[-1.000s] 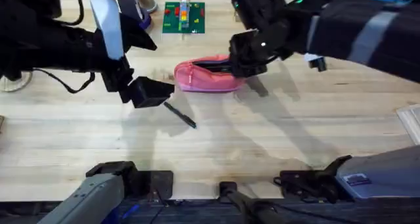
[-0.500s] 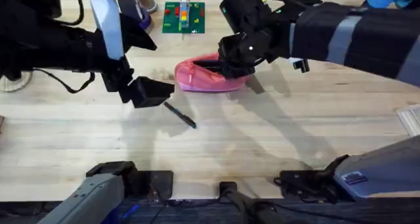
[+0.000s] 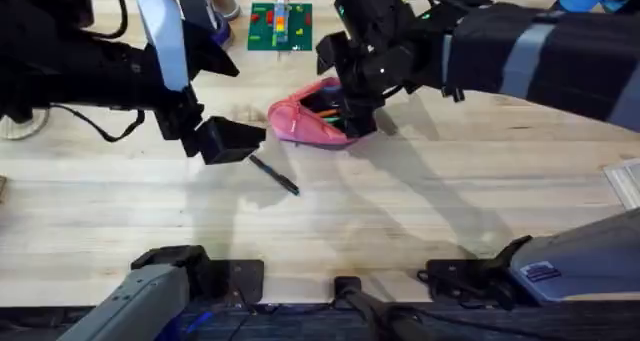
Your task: Unzip the bag, pick up the pens from the table one at a time and place them inside, then zip the bag closed.
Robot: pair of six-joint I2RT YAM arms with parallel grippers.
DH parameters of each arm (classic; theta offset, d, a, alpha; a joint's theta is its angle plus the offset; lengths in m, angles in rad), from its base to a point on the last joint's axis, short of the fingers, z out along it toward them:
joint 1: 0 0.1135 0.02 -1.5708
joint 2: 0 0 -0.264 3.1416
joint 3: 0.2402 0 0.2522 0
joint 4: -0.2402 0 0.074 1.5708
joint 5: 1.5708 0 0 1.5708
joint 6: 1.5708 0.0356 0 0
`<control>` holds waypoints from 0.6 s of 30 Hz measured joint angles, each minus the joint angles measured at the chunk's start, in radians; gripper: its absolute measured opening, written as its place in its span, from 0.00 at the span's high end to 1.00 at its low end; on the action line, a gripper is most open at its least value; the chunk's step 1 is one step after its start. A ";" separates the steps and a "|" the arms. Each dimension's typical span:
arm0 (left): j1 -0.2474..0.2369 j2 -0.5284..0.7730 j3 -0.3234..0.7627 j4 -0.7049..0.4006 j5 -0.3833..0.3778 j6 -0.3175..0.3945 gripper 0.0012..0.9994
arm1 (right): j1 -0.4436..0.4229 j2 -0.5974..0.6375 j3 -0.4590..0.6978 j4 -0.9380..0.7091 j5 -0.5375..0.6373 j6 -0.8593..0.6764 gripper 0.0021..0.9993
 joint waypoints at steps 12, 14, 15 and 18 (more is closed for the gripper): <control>0.000 0.000 0.000 0.000 0.001 0.000 0.01 | 0.000 -0.217 0.000 0.003 -0.012 -0.508 0.00; 0.000 0.000 0.000 0.000 0.001 0.000 0.01 | 0.000 -0.261 0.000 0.003 -0.013 -0.624 0.00; 0.000 0.000 0.000 -0.001 0.001 0.000 0.01 | 0.001 -0.284 0.000 0.002 -0.012 -0.693 0.00; 0.000 0.000 0.000 -0.001 0.001 0.000 0.01 | 0.008 -0.336 0.000 -0.001 -0.012 -0.868 0.00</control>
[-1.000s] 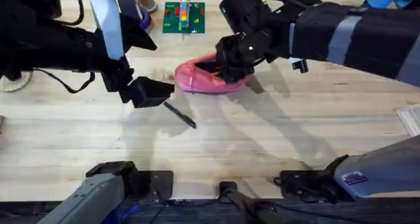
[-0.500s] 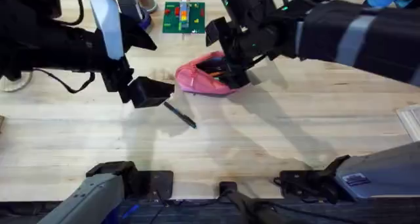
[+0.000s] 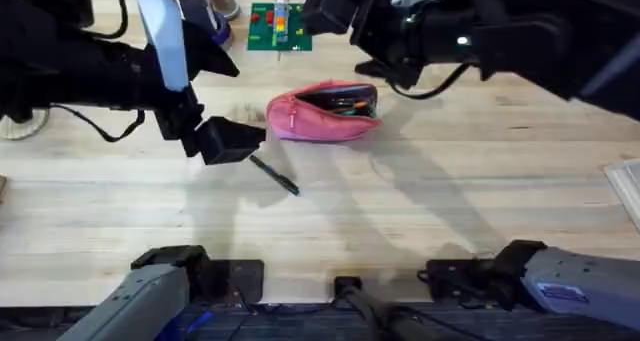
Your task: Unzip the bag, pick up the pens from the table one at a time and place them inside, then zip the bag closed.
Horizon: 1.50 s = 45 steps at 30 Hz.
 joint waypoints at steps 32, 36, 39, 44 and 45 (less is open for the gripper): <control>0.612 0.050 0.001 -0.114 0.102 0.440 0.01 | 0.404 0.046 0.000 -0.145 -0.020 -0.755 0.00; 0.652 0.155 0.001 -0.145 0.165 0.613 0.01 | 0.446 0.082 0.000 -0.133 -0.012 -0.758 0.00; 0.653 0.181 0.001 -0.145 0.188 0.658 0.01 | 0.452 0.091 0.000 -0.134 -0.012 -0.758 0.00; 0.653 0.201 0.001 -0.147 0.222 0.695 0.01 | 0.452 0.093 0.000 -0.134 -0.009 -0.758 0.00; 0.653 0.202 0.001 -0.148 0.226 0.701 0.01 | 0.452 0.093 0.000 -0.134 -0.009 -0.758 0.00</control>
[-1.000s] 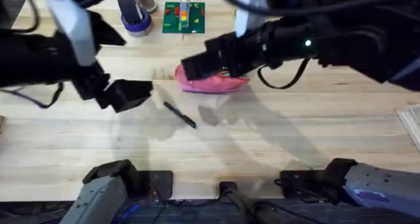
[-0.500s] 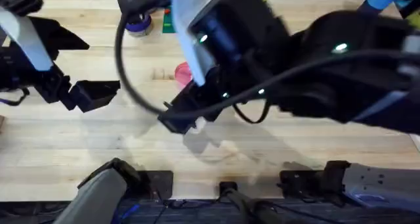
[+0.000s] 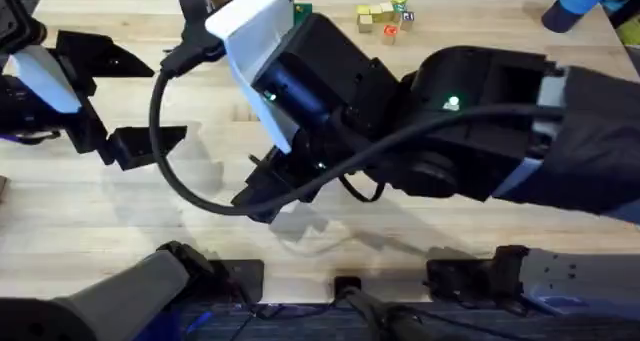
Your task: Unzip the bag, pick up the pens from the table one at a time and place them inside, then zip the bag closed.
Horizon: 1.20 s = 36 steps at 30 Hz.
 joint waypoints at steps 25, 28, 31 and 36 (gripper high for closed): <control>0.000 0.002 0.000 -0.038 -0.020 0.153 0.01 | 0.000 0.262 0.000 0.057 0.007 -0.004 0.00; 0.000 0.002 0.000 -0.038 -0.020 0.153 0.01 | 0.000 0.308 0.000 0.087 0.032 -0.011 0.00; 0.000 0.002 0.000 -0.039 -0.020 0.153 0.01 | 0.000 0.338 0.000 0.120 0.074 -0.012 0.00; 0.000 0.002 0.000 -0.039 -0.020 0.153 0.01 | 0.002 0.372 0.000 0.154 0.116 -0.015 0.01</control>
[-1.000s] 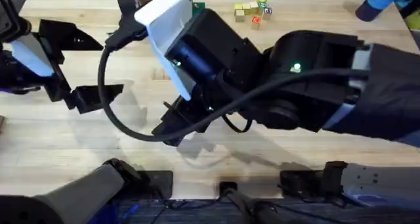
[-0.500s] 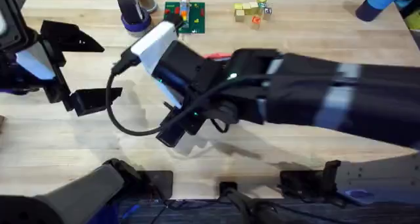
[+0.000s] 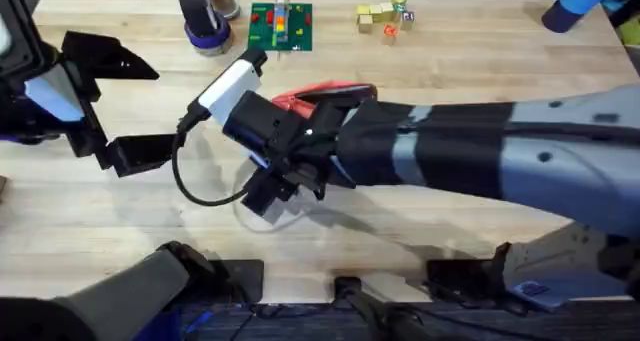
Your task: Unzip the bag, pick up the pens from the table one at a time and place them inside, then zip the bag closed.
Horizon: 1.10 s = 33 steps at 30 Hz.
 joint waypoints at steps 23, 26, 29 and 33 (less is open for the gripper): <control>0.000 0.000 0.000 0.000 0.000 0.000 0.01 | 0.061 0.038 0.030 -0.021 0.051 0.000 0.96; 0.000 0.000 0.000 0.000 0.000 0.000 0.01 | 0.061 0.038 0.030 -0.021 0.052 0.000 0.96; 0.000 0.000 0.000 0.000 0.000 0.000 0.01 | 0.061 0.038 0.030 -0.027 0.052 0.000 0.97; 0.000 0.000 0.000 0.000 0.000 0.000 0.01 | 0.065 0.015 0.034 -0.133 0.096 0.000 0.97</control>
